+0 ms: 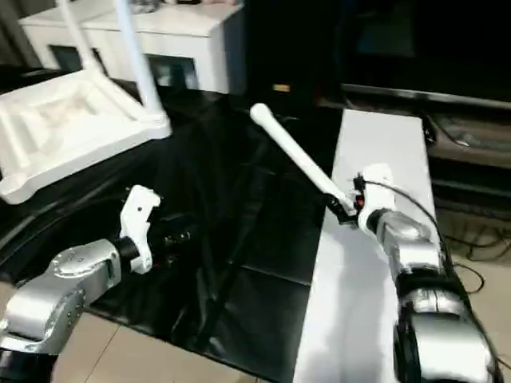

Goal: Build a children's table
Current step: Pick table leg

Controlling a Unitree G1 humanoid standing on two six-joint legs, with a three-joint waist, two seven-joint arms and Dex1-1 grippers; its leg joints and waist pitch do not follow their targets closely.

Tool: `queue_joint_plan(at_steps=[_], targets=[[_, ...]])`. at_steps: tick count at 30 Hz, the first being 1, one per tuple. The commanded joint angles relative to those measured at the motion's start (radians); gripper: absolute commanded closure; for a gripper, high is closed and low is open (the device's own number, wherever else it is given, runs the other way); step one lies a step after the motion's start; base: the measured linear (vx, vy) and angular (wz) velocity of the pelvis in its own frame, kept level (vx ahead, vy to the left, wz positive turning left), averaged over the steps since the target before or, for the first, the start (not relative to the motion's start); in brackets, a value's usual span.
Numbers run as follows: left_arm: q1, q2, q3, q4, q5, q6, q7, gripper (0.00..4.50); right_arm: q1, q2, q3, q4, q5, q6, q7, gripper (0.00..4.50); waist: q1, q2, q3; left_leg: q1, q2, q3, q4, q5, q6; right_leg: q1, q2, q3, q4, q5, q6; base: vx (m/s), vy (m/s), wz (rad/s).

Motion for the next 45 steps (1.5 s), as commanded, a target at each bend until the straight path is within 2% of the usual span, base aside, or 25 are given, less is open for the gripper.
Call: queue_joint_plan(at_steps=[1, 4, 6, 8, 9, 10, 13, 15, 19, 24, 27, 28, 32, 33, 37, 41, 44, 45], targets=[[-0.012, 0.013, -0.002, -0.015, -0.004, 0.016, -0.009, 1.63, -0.019, 0.001, 0.026, 0.045, -0.028, -0.029, 0.021, 0.28, 0.005, -0.011, -0.065, 0.005, 0.066, -0.025, -0.090, -0.137, 0.095, 0.045, -0.054, 0.029, -0.073, -0.170, -0.309, 0.000, 0.000, 0.00], [-0.010, 0.015, 0.001, -0.016, 0.001, 0.011, -0.016, 1.38, -0.027, 0.002, 0.029, 0.064, -0.035, -0.047, 0.033, 0.36, 0.014, -0.010, -0.069, 0.004, 0.068, -0.023, -0.087, -0.077, 0.135, 0.047, -0.054, 0.026, -0.065, -0.087, -0.331, 0.000, 0.000, 0.00], [-0.011, 0.018, 0.002, -0.017, 0.007, 0.007, -0.017, 1.23, -0.034, 0.002, 0.035, 0.081, -0.047, -0.062, 0.039, 0.58, 0.013, -0.008, -0.068, 0.006, 0.069, -0.022, -0.087, -0.088, 0.138, 0.045, -0.052, 0.024, -0.065, -0.098, -0.335, 0.000, 0.000, 0.00], [-0.015, 0.026, -0.005, -0.014, 0.015, 0.000, -0.011, 1.05, -0.043, -0.003, 0.048, 0.106, -0.062, -0.086, 0.045, 0.81, 0.014, -0.006, -0.064, 0.008, 0.071, -0.022, -0.091, -0.140, 0.124, 0.045, -0.055, 0.025, -0.070, -0.150, -0.330, 0.000, 0.000, 0.00], [-0.015, 0.026, -0.005, -0.014, 0.015, 0.000, -0.011, 0.95, -0.043, -0.003, 0.048, 0.106, -0.062, -0.086, 0.045, 0.84, 0.014, -0.006, -0.064, 0.008, 0.071, -0.022, -0.091, -0.140, 0.124, 0.045, -0.055, 0.025, -0.070, -0.150, -0.330, 0.000, 0.000, 0.00], [-0.019, 0.027, -0.009, -0.009, 0.017, -0.006, -0.007, 0.88, -0.047, -0.004, 0.049, 0.116, -0.064, -0.097, 0.049, 0.91, 0.013, -0.006, -0.062, 0.009, 0.071, -0.022, -0.095, -0.176, 0.103, 0.044, -0.055, 0.026, -0.073, -0.179, -0.323, 0.000, 0.000, 0.00], [-0.021, 0.024, -0.010, -0.005, 0.021, -0.012, -0.005, 0.65, -0.050, -0.007, 0.049, 0.127, -0.062, -0.108, 0.056, 1.25, 0.013, -0.005, -0.061, 0.010, 0.073, -0.023, -0.098, -0.201, 0.082, 0.043, -0.055, 0.027, -0.074, -0.197, -0.314, 0.000, 0.000, 0.00], [-0.021, 0.023, -0.010, -0.005, 0.023, -0.012, -0.005, 0.55, -0.052, -0.008, 0.048, 0.136, -0.064, -0.115, 0.061, 1.30, 0.012, -0.006, -0.061, 0.009, 0.072, -0.023, -0.099, -0.203, 0.078, 0.044, -0.055, 0.027, -0.074, -0.194, -0.313, 0.000, 0.000, 0.00], [-0.021, 0.019, -0.010, -0.002, 0.026, -0.018, 0.003, 0.16, -0.053, -0.010, 0.048, 0.149, -0.069, -0.123, 0.080, 1.72, 0.012, -0.007, -0.062, 0.006, 0.072, -0.023, -0.098, -0.187, 0.088, 0.045, -0.056, 0.028, -0.073, -0.177, -0.318, 0.000, 0.000, 0.00], [-0.018, 0.013, -0.004, 0.003, 0.029, -0.027, 0.013, 0.13, -0.050, -0.006, 0.049, 0.158, -0.069, -0.124, 0.104, 2.08, 0.012, -0.009, -0.061, 0.006, 0.073, -0.022, -0.098, -0.188, 0.094, 0.044, -0.056, 0.028, -0.073, -0.179, -0.320, 0.000, 0.000, 0.00], [-0.020, 0.009, 0.005, 0.006, 0.029, -0.032, 0.021, 0.13, -0.048, -0.003, 0.050, 0.159, -0.069, -0.127, 0.113, 2.35, 0.012, -0.011, -0.059, 0.005, 0.073, -0.023, -0.100, -0.208, 0.090, 0.043, -0.057, 0.028, -0.076, -0.210, -0.312, 0.000, 0.000, 0.00], [-0.021, 0.008, 0.008, 0.007, 0.027, -0.033, 0.022, 0.13, -0.048, -0.002, 0.049, 0.159, -0.068, -0.127, 0.115, 2.53, 0.012, -0.009, -0.060, 0.006, 0.074, -0.023, -0.100, -0.209, 0.088, 0.043, -0.058, 0.028, -0.077, -0.214, -0.310, 0.000, 0.000, 0.00], [-0.028, 0.000, 0.017, 0.014, 0.031, -0.048, 0.036, 0.13, -0.047, 0.002, 0.048, 0.163, -0.068, -0.132, 0.123, 2.69, 0.012, -0.008, -0.059, 0.007, 0.074, -0.023, -0.101, -0.218, 0.083, 0.041, -0.057, 0.028, -0.078, -0.220, -0.307, 0.000, 0.000, 0.00], [-0.034, -0.008, 0.024, 0.017, 0.028, -0.049, 0.043, 0.13, -0.046, 0.004, 0.048, 0.164, -0.067, -0.134, 0.127, 2.94, 0.011, -0.009, -0.059, 0.006, 0.074, -0.023, -0.102, -0.220, 0.083, 0.042, -0.057, 0.029, -0.078, -0.219, -0.308, 0.000, 0.000, 0.00], [-0.043, -0.017, 0.023, 0.030, 0.040, -0.063, 0.057, 0.13, -0.041, 0.008, 0.047, 0.162, -0.065, -0.138, 0.137, 3.20, 0.011, -0.009, -0.059, 0.004, 0.074, -0.024, -0.102, -0.218, 0.086, 0.042, -0.058, 0.029, -0.078, -0.214, -0.307, 0.000, 0.000, 0.00], [-0.040, -0.017, 0.019, 0.035, 0.046, -0.066, 0.061, 0.07, -0.035, 0.012, 0.046, 0.159, -0.063, -0.141, 0.142, 3.27, 0.010, -0.010, -0.059, 0.005, 0.074, -0.024, -0.103, -0.219, 0.086, 0.040, -0.058, 0.029, -0.080, -0.224, -0.303, 0.000, 0.000, 0.00], [-0.042, -0.048, 0.048, 0.032, 0.002, -0.012, 0.082, 0.00, -0.028, 0.016, 0.040, 0.151, -0.055, -0.149, 0.152, 3.29, 0.010, -0.011, -0.058, 0.005, 0.075, -0.023, -0.104, -0.222, 0.082, 0.040, -0.058, 0.030, -0.079, -0.223, -0.309, 0.000, 0.000, 0.00], [-0.044, -0.058, 0.058, 0.033, -0.011, 0.002, 0.087, 0.00, -0.027, 0.018, 0.034, 0.146, -0.046, -0.151, 0.158, 3.29, 0.010, -0.014, -0.058, 0.005, 0.076, -0.022, -0.104, -0.222, 0.082, 0.040, -0.059, 0.030, -0.079, -0.222, -0.310, 0.000, 0.000, 0.00]])
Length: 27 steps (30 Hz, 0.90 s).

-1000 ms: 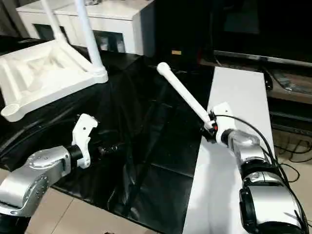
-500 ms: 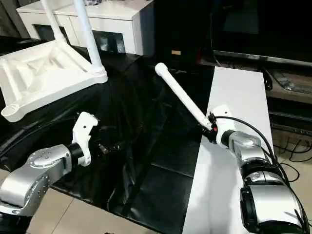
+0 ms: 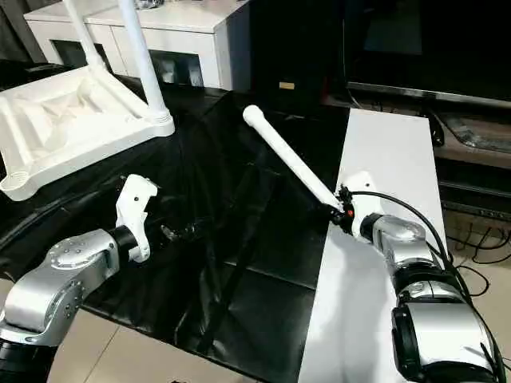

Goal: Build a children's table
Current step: Pick table leg

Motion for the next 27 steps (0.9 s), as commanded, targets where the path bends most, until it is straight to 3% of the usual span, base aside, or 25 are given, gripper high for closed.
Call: queue_joint_plan(at_steps=[1, 3, 5, 7, 9, 11, 12, 14, 16, 21, 26, 27], targets=[[-0.008, -0.002, 0.025, 0.001, -0.023, 0.027, 0.014, 0.00, 0.007, 0.013, -0.005, -0.004, 0.006, -0.008, 0.023, 3.29, 0.000, -0.015, -0.059, 0.008, 0.073, -0.027, -0.102, -0.224, 0.080, 0.043, -0.058, 0.033, -0.074, -0.223, -0.311, 0.000, 0.000, 0.00], [-0.011, -0.010, 0.031, 0.003, -0.031, 0.032, 0.017, 0.00, 0.008, 0.015, -0.010, -0.010, 0.012, -0.011, 0.028, 3.29, -0.001, -0.018, -0.057, 0.007, 0.072, -0.027, -0.103, -0.230, 0.085, 0.042, -0.057, 0.032, -0.076, -0.238, -0.305, 0.000, 0.000, 0.00], [-0.034, -0.078, 0.084, 0.026, -0.085, 0.014, 0.049, 0.00, 0.011, 0.032, -0.042, -0.055, 0.060, -0.022, 0.053, 3.29, 0.000, -0.027, -0.057, 0.008, 0.072, -0.023, -0.101, -0.225, 0.091, 0.043, -0.061, 0.035, -0.082, -0.256, -0.301, 0.000, 0.000, 0.00], [-0.076, -0.166, 0.151, 0.059, -0.176, 0.020, 0.076, 0.00, 0.021, 0.079, -0.093, -0.169, 0.152, -0.007, 0.086, 3.29, 0.005, -0.024, -0.058, 0.006, 0.073, -0.023, -0.100, -0.195, 0.099, 0.045, -0.063, 0.036, -0.078, -0.228, -0.307, 0.000, 0.000, 0.00], [-0.084, -0.179, 0.160, 0.067, -0.189, 0.027, 0.078, 0.00, 0.026, 0.091, -0.099, -0.199, 0.168, -0.001, 0.090, 3.29, 0.004, -0.027, -0.061, 0.002, 0.078, -0.029, -0.103, -0.156, 0.120, 0.047, -0.061, 0.034, -0.070, -0.170, -0.313, 0.000, 0.000, 0.00], [-0.114, -0.201, 0.173, 0.115, -0.211, 0.028, 0.073, 0.00, 0.062, 0.147, -0.097, -0.355, 0.230, 0.051, 0.102, 3.29, 0.006, -0.024, -0.061, 0.006, 0.078, -0.027, -0.101, -0.132, 0.146, 0.044, -0.058, 0.034, -0.069, -0.135, -0.314, 0.000, 0.000, 0.00], [-0.114, -0.201, 0.173, 0.115, -0.211, 0.028, 0.073, 0.00, 0.062, 0.147, -0.097, -0.355, 0.230, 0.051, 0.102, 3.29, 0.008, -0.020, -0.063, 0.009, 0.076, -0.026, -0.099, -0.110, 0.158, 0.043, -0.057, 0.035, -0.068, -0.115, -0.311, 0.000, 0.000, 0.00], [-0.163, -0.233, 0.219, 0.187, -0.266, 0.039, 0.069, 0.00, 0.121, 0.228, -0.062, -0.589, 0.304, 0.141, 0.105, 3.29, 0.010, -0.009, -0.062, 0.008, 0.075, -0.028, -0.098, -0.078, 0.172, 0.045, -0.058, 0.035, -0.066, -0.090, -0.305, 0.000, 0.000, 0.00], [-0.181, -0.241, 0.238, 0.210, -0.282, 0.040, 0.062, 0.00, 0.145, 0.253, -0.036, -0.668, 0.322, 0.170, 0.115, 3.29, 0.012, -0.009, -0.068, 0.011, 0.079, -0.031, -0.099, -0.036, 0.183, 0.045, -0.057, 0.031, -0.062, -0.042, -0.312, 0.000, 0.000, 0.00], [-0.225, -0.245, 0.274, 0.246, -0.338, 0.026, 0.027, 0.00, 0.236, 0.285, 0.039, -0.870, 0.359, 0.271, 0.165, 3.29, 0.025, -0.006, -0.066, 0.016, 0.081, -0.030, -0.102, -0.017, 0.173, 0.044, -0.057, 0.032, -0.065, -0.034, -0.311, 0.000, 0.000, 0.00], [-0.231, -0.243, 0.263, 0.234, -0.367, 0.034, -0.022, 0.00, 0.294, 0.283, 0.074, -0.991, 0.382, 0.356, 0.174, 3.29, 0.041, -0.006, -0.063, 0.017, 0.082, -0.029, -0.108, -0.040, 0.135, 0.045, -0.059, 0.035, -0.067, -0.064, -0.291, 0.000, 0.000, 0.00], [-0.229, -0.245, 0.260, 0.228, -0.371, 0.038, -0.027, 0.00, 0.304, 0.282, 0.082, -1.014, 0.388, 0.372, 0.174, 3.29, 0.039, -0.014, -0.062, 0.015, 0.082, -0.028, -0.111, -0.053, 0.123, 0.047, -0.059, 0.035, -0.069, -0.074, -0.287, 0.000, 0.000, 0.00]])
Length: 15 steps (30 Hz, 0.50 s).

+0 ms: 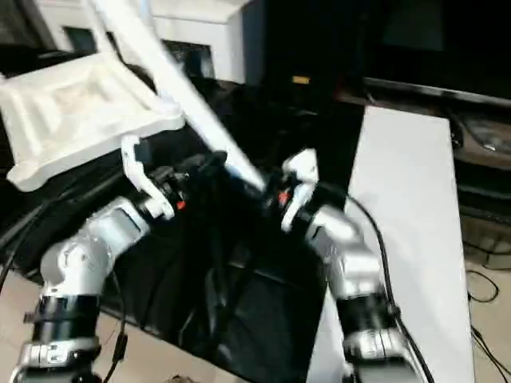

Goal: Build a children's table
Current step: Pick table leg

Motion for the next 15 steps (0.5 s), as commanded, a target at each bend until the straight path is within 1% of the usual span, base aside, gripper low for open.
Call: queue_joint_plan(at_steps=[1, 2, 4, 5, 6, 7, 10, 11, 13, 15], targets=[[-0.005, 0.001, -0.006, -0.011, -0.013, 0.016, -0.013, 0.00, 0.005, -0.004, 0.011, -0.067, 0.025, 0.026, 0.001, 3.29, 0.001, -0.006, -0.068, 0.020, 0.080, -0.031, -0.097, -0.070, 0.103, 0.050, -0.061, 0.040, -0.055, -0.089, -0.283, 0.000, 0.000, 0.00], [-0.005, 0.001, -0.005, -0.010, -0.014, 0.017, -0.012, 0.00, 0.005, -0.004, 0.011, -0.069, 0.025, 0.028, 0.000, 3.29, 0.000, -0.006, -0.068, 0.019, 0.080, -0.031, -0.098, -0.078, 0.096, 0.050, -0.061, 0.040, -0.056, -0.097, -0.280, 0.000, 0.000, 0.00], [-0.006, 0.001, 0.002, 0.002, -0.019, 0.028, 0.003, 0.00, 0.009, -0.004, 0.012, -0.093, 0.029, 0.051, -0.010, 3.29, -0.002, -0.011, -0.065, 0.019, 0.078, -0.030, -0.100, -0.103, 0.075, 0.052, -0.063, 0.043, -0.060, -0.126, -0.271, 0.000, 0.000, 0.00], [-0.006, 0.001, 0.004, 0.005, -0.019, 0.031, 0.007, 0.00, 0.009, -0.004, 0.012, -0.098, 0.029, 0.055, -0.012, 3.29, -0.003, -0.009, -0.067, 0.020, 0.077, -0.030, -0.100, -0.102, 0.069, 0.051, -0.062, 0.043, -0.061, -0.127, -0.265, 0.000, 0.000, 0.00], [-0.005, 0.003, 0.006, 0.008, -0.021, 0.035, 0.009, 0.00, 0.008, -0.006, 0.014, -0.101, 0.033, 0.061, -0.006, 3.29, -0.003, -0.010, -0.067, 0.020, 0.077, -0.030, -0.100, -0.101, 0.068, 0.051, -0.062, 0.043, -0.061, -0.126, -0.264, 0.000, 0.000, 0.00], [-0.005, 0.004, 0.008, 0.011, -0.028, 0.042, 0.010, 0.27, 0.009, -0.007, 0.017, -0.112, 0.038, 0.073, 0.000, 3.29, -0.004, -0.010, -0.067, 0.019, 0.076, -0.030, -0.100, -0.095, 0.067, 0.053, -0.062, 0.043, -0.060, -0.120, -0.262, 0.000, 0.000, 0.00], [-0.004, 0.005, 0.009, 0.014, -0.040, 0.051, 0.003, 0.27, 0.012, -0.008, 0.021, -0.128, 0.043, 0.088, 0.000, 3.29, -0.004, -0.009, -0.068, 0.019, 0.076, -0.030, -0.098, -0.077, 0.072, 0.053, -0.062, 0.042, -0.059, -0.102, -0.263, 0.000, 0.000, 0.00], [-0.004, 0.005, 0.009, 0.015, -0.046, 0.052, -0.001, 0.36, 0.015, -0.008, 0.025, -0.140, 0.046, 0.099, -0.001, 3.29, -0.004, -0.009, -0.068, 0.018, 0.075, -0.030, -0.097, -0.064, 0.077, 0.054, -0.061, 0.042, -0.058, -0.090, -0.264, 0.000, 0.000, 0.00], [-0.006, 0.001, 0.012, 0.015, -0.052, 0.050, -0.004, 0.69, 0.018, -0.007, 0.029, -0.149, 0.046, 0.106, -0.003, 3.29, -0.004, -0.008, -0.071, 0.018, 0.075, -0.031, -0.094, -0.040, 0.089, 0.053, -0.060, 0.040, -0.054, -0.060, -0.269, 0.000, 0.000, 0.00], [-0.010, -0.004, 0.021, 0.018, -0.064, 0.051, -0.004, 0.71, 0.021, -0.007, 0.032, -0.157, 0.047, 0.114, -0.002, 3.29, -0.004, -0.008, -0.070, 0.018, 0.075, -0.030, -0.094, -0.042, 0.092, 0.053, -0.060, 0.040, -0.055, -0.063, -0.274, 0.000, 0.000, 0.00]])
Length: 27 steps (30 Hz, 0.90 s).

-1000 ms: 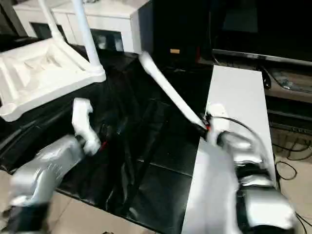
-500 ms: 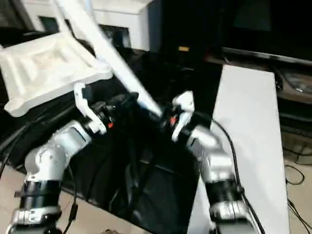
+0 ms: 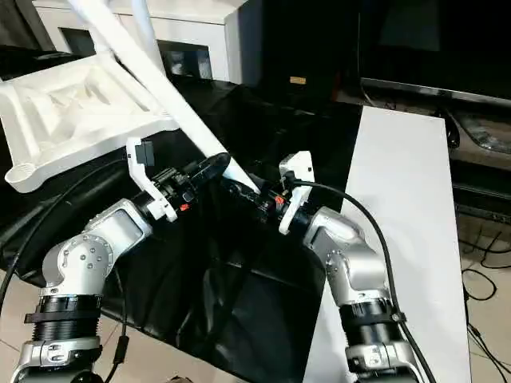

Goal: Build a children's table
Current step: Pick table leg

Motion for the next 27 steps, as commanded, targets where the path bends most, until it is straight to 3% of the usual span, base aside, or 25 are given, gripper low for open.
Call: queue_joint_plan(at_steps=[1, 7, 9, 12, 13, 15, 20, 21, 27], targets=[[-0.010, 0.002, 0.015, 0.013, -0.017, 0.010, -0.006, 0.78, 0.003, 0.002, 0.012, -0.044, 0.014, 0.012, 0.003, 3.29, 0.002, -0.008, -0.070, 0.014, 0.074, -0.030, -0.089, -0.047, 0.096, 0.053, -0.061, 0.040, -0.056, -0.067, -0.274, 0.000, 0.000, 0.00], [-0.006, -0.005, 0.021, 0.000, -0.049, 0.019, -0.009, 1.25, 0.021, -0.001, 0.028, -0.076, 0.024, 0.040, 0.007, 3.29, 0.002, -0.006, -0.069, 0.017, 0.076, -0.031, -0.092, -0.073, 0.078, 0.053, -0.059, 0.041, -0.058, -0.088, -0.268, 0.000, 0.000, 0.00], [-0.005, -0.006, 0.020, -0.005, -0.056, 0.021, -0.007, 1.51, 0.021, -0.002, 0.028, -0.082, 0.027, 0.045, 0.006, 3.29, 0.002, -0.008, -0.070, 0.016, 0.075, -0.031, -0.091, -0.063, 0.080, 0.054, -0.059, 0.041, -0.056, -0.075, -0.270, 0.000, 0.000, 0.00], [-0.001, -0.008, 0.026, -0.014, -0.063, 0.026, -0.001, 1.56, 0.016, -0.003, 0.024, -0.084, 0.029, 0.049, 0.000, 3.29, 0.003, -0.005, -0.071, 0.016, 0.074, -0.030, -0.088, -0.043, 0.087, 0.054, -0.060, 0.041, -0.054, -0.056, -0.271, 0.000, 0.000, 0.00], [0.002, -0.008, 0.027, -0.014, -0.064, 0.026, 0.001, 1.96, 0.014, -0.002, 0.021, -0.084, 0.029, 0.048, -0.003, 3.29, 0.003, -0.005, -0.072, 0.016, 0.074, -0.030, -0.087, -0.038, 0.088, 0.055, -0.060, 0.041, -0.054, -0.052, -0.272, 0.000, 0.000, 0.00], [0.006, -0.010, 0.027, -0.011, -0.064, 0.026, 0.009, 1.99, 0.011, -0.001, 0.019, -0.082, 0.029, 0.045, -0.011, 3.29, 0.002, -0.004, -0.072, 0.016, 0.074, -0.030, -0.087, -0.039, 0.089, 0.055, -0.060, 0.040, -0.054, -0.053, -0.273, 0.000, 0.000, 0.00], [0.004, -0.019, 0.033, 0.003, -0.062, 0.006, 0.026, 2.49, 0.009, 0.005, 0.026, -0.076, 0.020, 0.038, -0.021, 3.29, 0.003, -0.006, -0.072, 0.016, 0.074, -0.030, -0.087, -0.046, 0.087, 0.056, -0.060, 0.040, -0.055, -0.063, -0.272, 0.000, 0.000, 0.00], [0.003, -0.021, 0.034, 0.003, -0.062, 0.005, 0.027, 2.58, 0.009, 0.007, 0.027, -0.076, 0.019, 0.038, -0.021, 3.29, 0.004, -0.013, -0.072, 0.015, 0.074, -0.029, -0.086, -0.043, 0.088, 0.057, -0.062, 0.041, -0.055, -0.065, -0.273, 0.000, 0.000, 0.00], [0.002, -0.019, 0.062, 0.009, -0.067, -0.025, 0.045, 2.78, -0.002, 0.018, 0.039, -0.065, 0.003, 0.025, -0.038, 3.29, 0.004, -0.013, -0.072, 0.015, 0.074, -0.030, -0.084, -0.023, 0.096, 0.055, -0.061, 0.040, -0.053, -0.072, -0.268, 0.000, 0.000, 0.00]])
